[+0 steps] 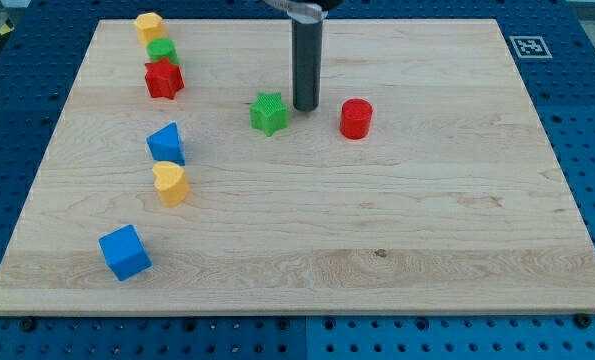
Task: Move the green star closer to the red star
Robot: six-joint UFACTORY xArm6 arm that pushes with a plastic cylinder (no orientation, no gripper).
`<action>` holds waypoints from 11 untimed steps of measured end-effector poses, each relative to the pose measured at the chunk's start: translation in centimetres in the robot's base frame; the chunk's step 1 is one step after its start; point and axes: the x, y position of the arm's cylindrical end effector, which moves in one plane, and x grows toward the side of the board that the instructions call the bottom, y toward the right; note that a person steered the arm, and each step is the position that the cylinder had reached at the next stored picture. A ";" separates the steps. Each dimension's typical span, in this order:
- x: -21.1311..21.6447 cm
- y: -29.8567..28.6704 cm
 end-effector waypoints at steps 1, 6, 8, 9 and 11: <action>0.8 -0.2; 0.8 -6.1; 0.8 -6.6; 0.8 -8.0; -0.6 -12.1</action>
